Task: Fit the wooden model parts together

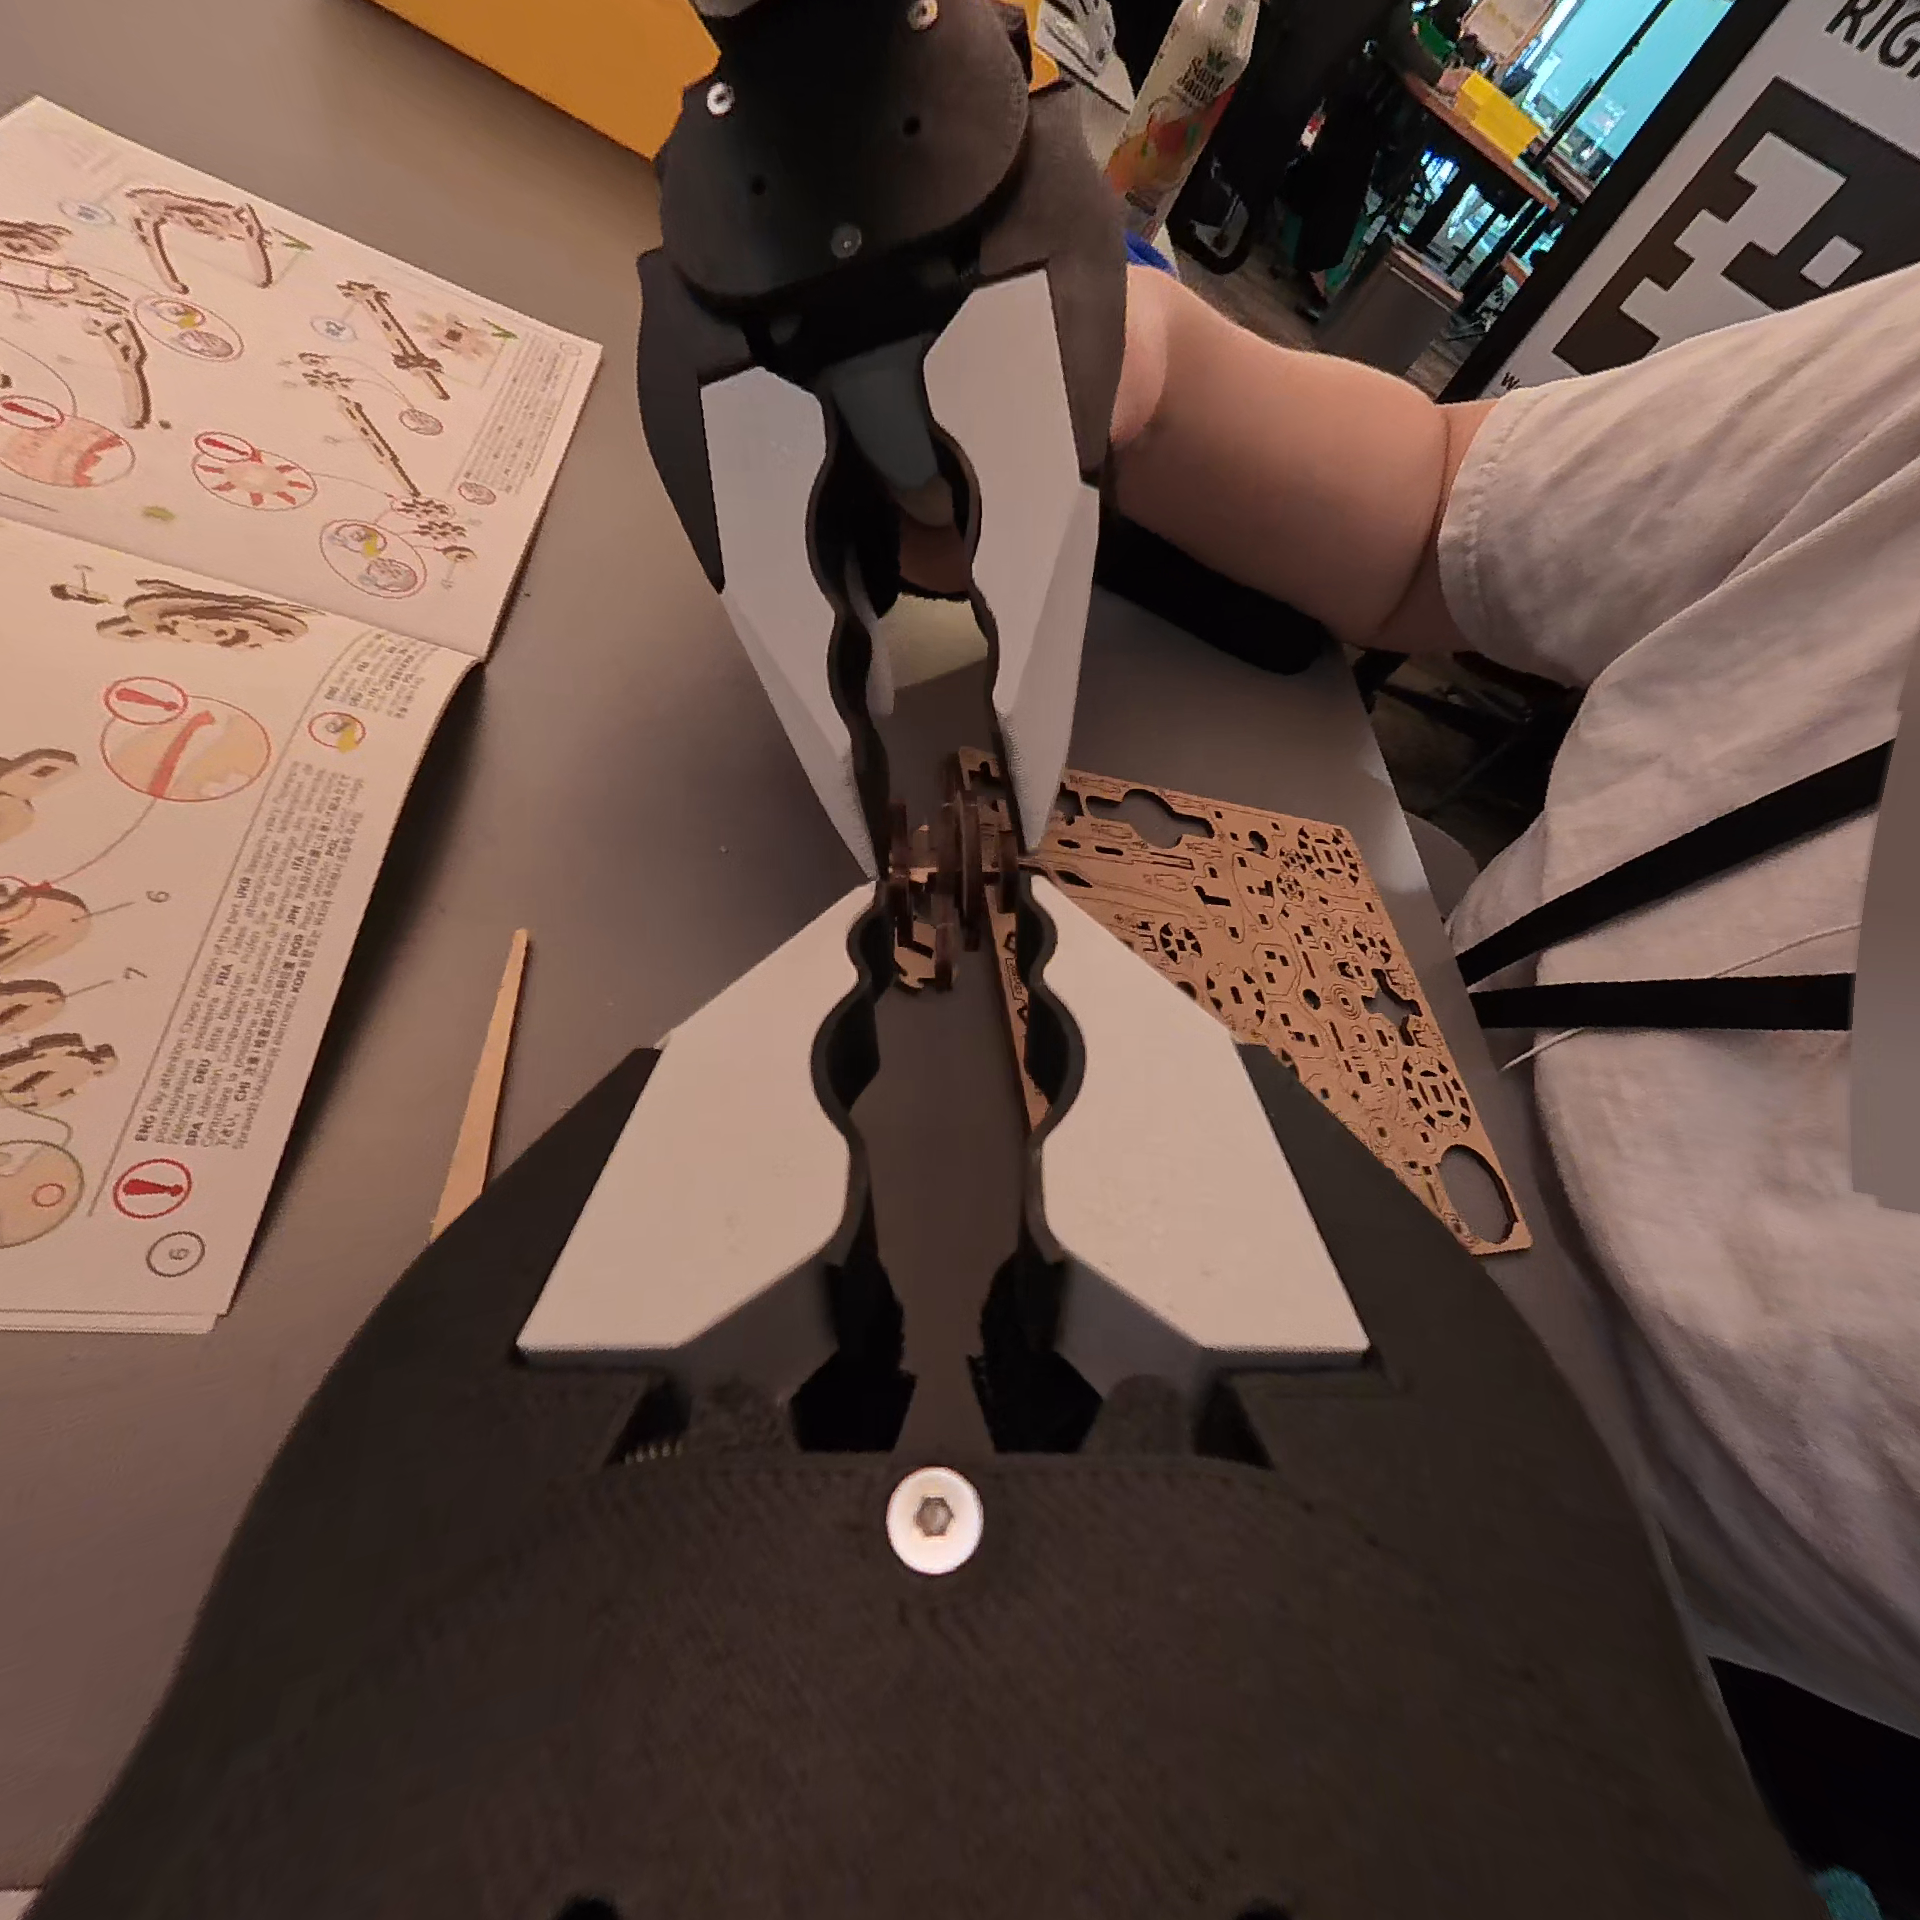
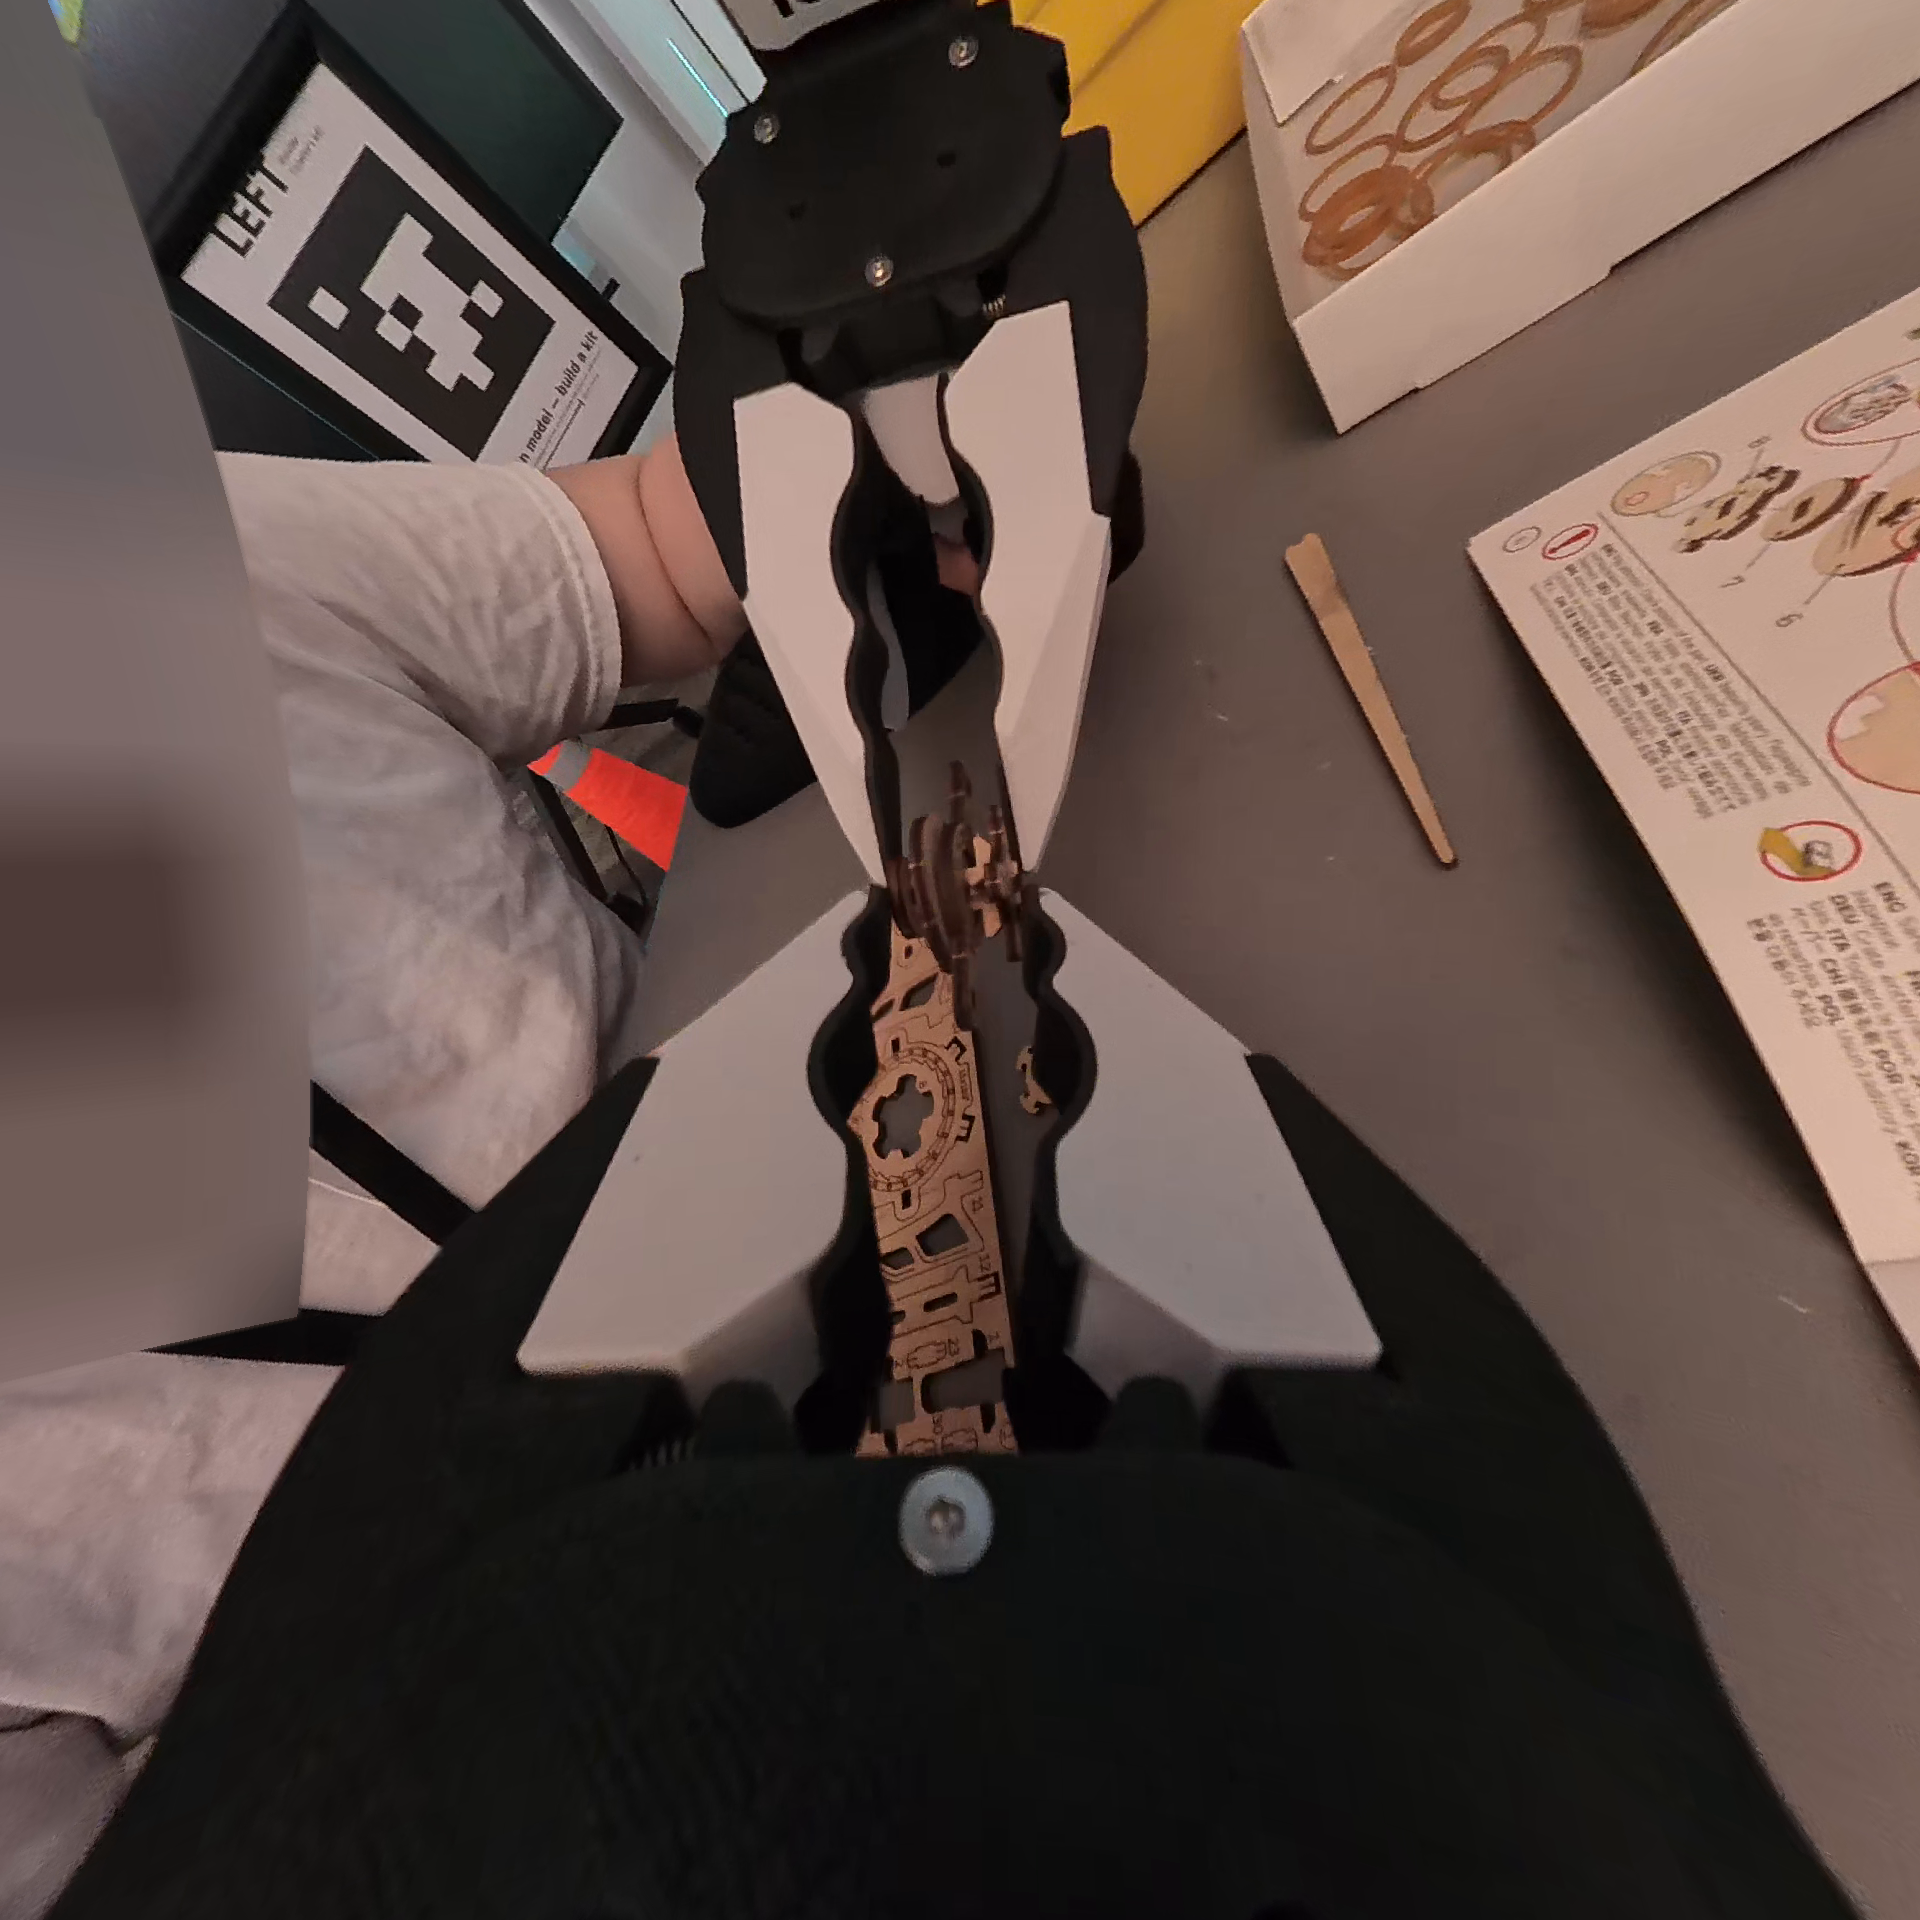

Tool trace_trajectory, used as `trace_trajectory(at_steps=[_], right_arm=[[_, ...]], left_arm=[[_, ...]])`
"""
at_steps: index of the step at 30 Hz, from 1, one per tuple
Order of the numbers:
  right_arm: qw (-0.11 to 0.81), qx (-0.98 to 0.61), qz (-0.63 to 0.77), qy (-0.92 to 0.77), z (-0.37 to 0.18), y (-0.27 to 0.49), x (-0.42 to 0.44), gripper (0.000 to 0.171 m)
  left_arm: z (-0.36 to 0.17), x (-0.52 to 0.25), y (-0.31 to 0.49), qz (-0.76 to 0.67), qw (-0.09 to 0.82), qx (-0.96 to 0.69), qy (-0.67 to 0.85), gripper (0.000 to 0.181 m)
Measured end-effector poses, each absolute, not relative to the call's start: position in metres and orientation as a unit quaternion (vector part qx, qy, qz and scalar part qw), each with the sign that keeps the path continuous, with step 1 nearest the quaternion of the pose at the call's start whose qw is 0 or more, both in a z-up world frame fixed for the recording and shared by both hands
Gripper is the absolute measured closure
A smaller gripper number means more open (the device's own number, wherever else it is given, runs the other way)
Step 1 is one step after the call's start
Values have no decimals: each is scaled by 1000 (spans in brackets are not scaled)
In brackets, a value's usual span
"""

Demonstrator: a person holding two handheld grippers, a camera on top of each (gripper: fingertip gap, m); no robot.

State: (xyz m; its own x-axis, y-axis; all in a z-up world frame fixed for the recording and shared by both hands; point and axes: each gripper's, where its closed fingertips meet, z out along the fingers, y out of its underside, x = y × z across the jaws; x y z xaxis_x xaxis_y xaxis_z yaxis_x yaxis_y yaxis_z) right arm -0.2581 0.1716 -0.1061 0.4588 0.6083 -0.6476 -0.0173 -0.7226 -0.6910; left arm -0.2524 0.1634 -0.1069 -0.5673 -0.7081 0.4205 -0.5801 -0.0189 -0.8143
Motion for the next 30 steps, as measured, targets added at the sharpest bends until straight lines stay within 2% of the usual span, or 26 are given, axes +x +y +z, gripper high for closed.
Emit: trace_trajectory(at_steps=[12,23,30], right_arm=[[321,-800,471,-185,-106,172,-256,149],[327,-756,557,-106,-91,180,-250,148],[328,-773,528,-124,-99,180,-250,148]], left_arm=[[-106,-251,164,-554,34,-484,677,160],[-91,-246,174,-607,10,-504,614,160],[-95,-243,176,-616,-24,-532,580,161]])
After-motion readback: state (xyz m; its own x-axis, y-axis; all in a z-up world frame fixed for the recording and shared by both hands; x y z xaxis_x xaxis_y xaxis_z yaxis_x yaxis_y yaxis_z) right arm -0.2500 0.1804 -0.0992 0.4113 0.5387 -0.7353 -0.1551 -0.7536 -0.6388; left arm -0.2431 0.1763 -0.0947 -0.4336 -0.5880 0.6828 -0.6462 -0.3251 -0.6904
